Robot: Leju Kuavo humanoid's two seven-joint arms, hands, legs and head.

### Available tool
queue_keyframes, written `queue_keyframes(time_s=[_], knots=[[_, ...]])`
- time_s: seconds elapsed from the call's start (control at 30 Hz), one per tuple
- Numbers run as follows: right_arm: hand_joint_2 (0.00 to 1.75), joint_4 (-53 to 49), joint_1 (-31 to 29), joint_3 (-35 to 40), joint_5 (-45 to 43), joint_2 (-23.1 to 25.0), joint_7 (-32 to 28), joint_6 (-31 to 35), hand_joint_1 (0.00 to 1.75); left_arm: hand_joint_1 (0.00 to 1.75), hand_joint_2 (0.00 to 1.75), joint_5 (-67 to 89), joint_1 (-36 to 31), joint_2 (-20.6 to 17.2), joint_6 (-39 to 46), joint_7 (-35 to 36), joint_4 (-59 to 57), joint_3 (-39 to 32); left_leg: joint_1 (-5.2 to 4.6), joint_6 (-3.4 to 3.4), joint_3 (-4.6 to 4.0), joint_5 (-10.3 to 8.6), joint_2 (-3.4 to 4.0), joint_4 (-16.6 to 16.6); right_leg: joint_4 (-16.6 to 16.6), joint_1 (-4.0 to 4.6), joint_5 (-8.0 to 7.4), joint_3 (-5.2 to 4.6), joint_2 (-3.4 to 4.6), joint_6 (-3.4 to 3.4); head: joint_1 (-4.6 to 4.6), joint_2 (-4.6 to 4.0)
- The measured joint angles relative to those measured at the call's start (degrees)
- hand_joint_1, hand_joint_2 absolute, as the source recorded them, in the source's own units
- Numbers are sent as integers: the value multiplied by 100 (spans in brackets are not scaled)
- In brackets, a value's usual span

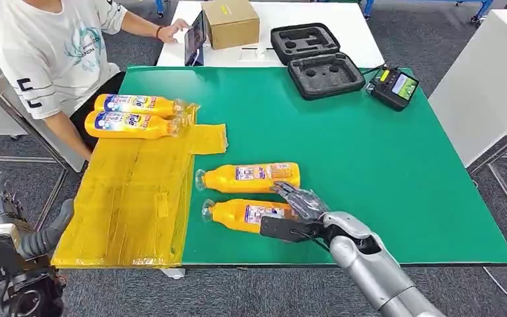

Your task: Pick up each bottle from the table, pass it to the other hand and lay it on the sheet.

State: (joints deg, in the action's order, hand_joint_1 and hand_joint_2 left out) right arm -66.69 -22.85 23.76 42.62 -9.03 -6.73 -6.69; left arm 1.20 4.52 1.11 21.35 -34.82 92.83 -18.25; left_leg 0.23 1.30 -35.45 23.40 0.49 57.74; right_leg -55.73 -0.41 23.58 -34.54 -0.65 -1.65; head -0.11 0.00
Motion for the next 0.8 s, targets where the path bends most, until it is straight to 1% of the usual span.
queue_keyframes(time_s=[0.57,0.8], knots=[[175,-463,462,-146,170,0,55,13,0,0,175,70,1,24,-26,-7,11,-2,0,0,-11,1,1,0,0,1,1,-12,0,1,2,0],[175,-433,475,-144,142,-13,55,-114,0,0,175,92,4,57,-44,2,42,-2,0,0,-11,1,1,0,0,1,1,-11,0,1,0,0]])
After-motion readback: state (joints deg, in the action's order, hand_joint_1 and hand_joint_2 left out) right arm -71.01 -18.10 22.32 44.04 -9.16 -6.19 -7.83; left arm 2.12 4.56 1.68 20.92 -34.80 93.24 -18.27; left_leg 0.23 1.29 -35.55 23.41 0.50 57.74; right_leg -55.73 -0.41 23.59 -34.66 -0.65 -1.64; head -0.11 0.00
